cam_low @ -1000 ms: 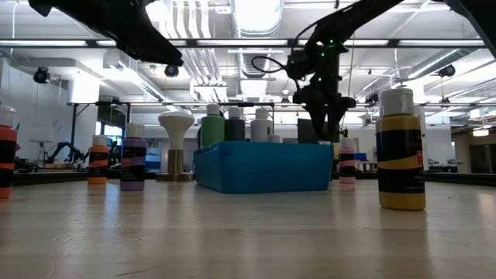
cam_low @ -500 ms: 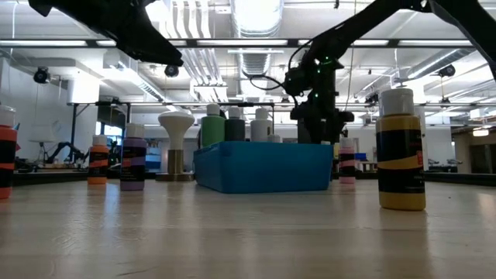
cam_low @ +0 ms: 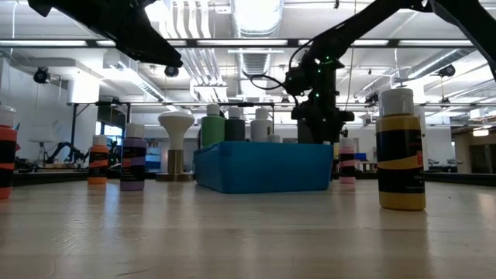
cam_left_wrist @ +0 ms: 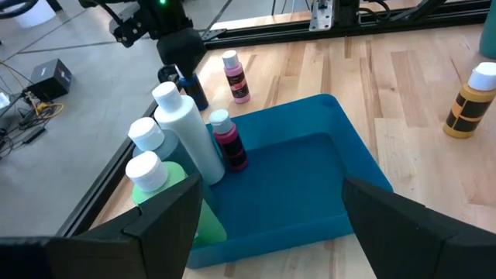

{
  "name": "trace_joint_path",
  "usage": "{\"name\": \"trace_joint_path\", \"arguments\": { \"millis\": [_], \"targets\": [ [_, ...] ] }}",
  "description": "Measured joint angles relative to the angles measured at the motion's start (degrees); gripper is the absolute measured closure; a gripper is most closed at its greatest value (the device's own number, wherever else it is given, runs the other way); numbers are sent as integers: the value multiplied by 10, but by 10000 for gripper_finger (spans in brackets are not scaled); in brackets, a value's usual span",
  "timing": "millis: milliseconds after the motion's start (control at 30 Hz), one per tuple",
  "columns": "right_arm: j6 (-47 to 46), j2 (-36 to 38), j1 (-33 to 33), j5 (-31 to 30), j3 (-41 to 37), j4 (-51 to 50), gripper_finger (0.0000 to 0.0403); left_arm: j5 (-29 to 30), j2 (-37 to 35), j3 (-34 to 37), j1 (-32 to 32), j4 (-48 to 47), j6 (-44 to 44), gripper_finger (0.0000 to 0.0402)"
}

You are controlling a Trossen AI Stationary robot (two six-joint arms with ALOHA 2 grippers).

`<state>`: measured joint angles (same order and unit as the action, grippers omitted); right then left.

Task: Pick & Place Paint Supplies
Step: Put the blue paint bottle into the blue bin

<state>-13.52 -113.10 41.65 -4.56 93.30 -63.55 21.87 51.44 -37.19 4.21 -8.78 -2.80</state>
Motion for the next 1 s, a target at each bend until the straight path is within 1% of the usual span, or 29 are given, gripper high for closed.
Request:
{"name": "trace_joint_path", "arguments": {
  "millis": [400,533,700,767,833,900,1000],
  "targets": [
    [5,0,3,-1,0,0,271,0,0,0,0,-3,3,87],
    [7,0,4,-1,-1,0,275,0,0,1,0,-3,3,87],
    [14,1,4,-1,-9,-1,254,0,0,1,0,-3,3,87],
    [16,0,4,1,-10,-1,253,0,0,1,0,-3,3,87],
    [17,-1,4,2,-10,-5,267,0,0,1,0,-3,3,87],
    [19,-1,4,2,-10,-4,290,0,0,1,0,-3,3,87],
    [21,-1,4,2,-10,-4,296,0,0,1,0,-3,6,87]
  ]
}}
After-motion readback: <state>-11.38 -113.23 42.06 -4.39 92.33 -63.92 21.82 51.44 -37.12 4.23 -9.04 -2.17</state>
